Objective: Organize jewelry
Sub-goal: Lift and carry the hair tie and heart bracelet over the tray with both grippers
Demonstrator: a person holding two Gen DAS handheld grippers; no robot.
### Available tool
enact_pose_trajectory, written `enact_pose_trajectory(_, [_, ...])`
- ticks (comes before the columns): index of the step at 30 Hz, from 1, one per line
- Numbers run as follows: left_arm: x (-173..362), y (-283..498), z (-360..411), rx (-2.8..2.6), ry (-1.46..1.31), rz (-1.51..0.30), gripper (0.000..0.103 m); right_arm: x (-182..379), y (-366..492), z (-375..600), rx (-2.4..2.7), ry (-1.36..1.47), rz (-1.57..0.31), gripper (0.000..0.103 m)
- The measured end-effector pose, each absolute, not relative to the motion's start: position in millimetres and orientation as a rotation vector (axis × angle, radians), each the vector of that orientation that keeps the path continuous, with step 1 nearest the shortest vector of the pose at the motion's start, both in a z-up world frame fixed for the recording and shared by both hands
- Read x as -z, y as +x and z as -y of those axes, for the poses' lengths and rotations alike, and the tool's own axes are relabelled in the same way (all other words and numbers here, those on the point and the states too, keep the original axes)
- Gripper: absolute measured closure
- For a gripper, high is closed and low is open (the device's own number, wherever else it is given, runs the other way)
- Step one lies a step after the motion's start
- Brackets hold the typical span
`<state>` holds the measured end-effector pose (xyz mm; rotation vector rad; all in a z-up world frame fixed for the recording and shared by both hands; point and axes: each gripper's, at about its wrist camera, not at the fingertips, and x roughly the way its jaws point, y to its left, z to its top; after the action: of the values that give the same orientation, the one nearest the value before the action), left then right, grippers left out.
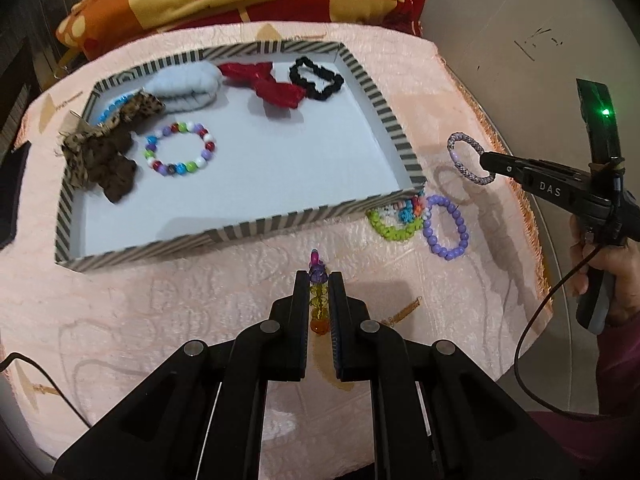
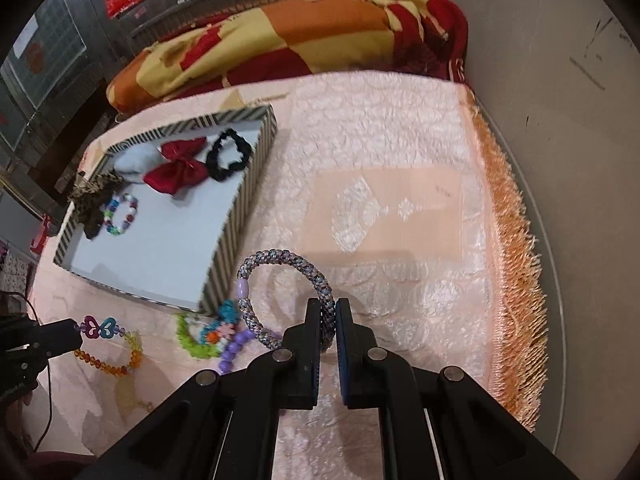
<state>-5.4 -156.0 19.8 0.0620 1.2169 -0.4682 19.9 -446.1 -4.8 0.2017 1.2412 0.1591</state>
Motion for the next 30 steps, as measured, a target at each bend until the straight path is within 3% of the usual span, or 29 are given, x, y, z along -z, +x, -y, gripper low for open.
enact_pose_trajectory(12, [-48.9, -4.1, 139.3, 0.452, 0.069, -1.143, 0.095, -32.2, 24.2, 419.2, -0.194, 0.167, -1.174, 0.097])
enact_pose_trajectory(30, [-76.3, 16.8, 91.5, 0.368, 0.022, -1.084, 0.095, -35.9, 34.9, 381.7, -0.261, 0.159, -1.17, 0.097])
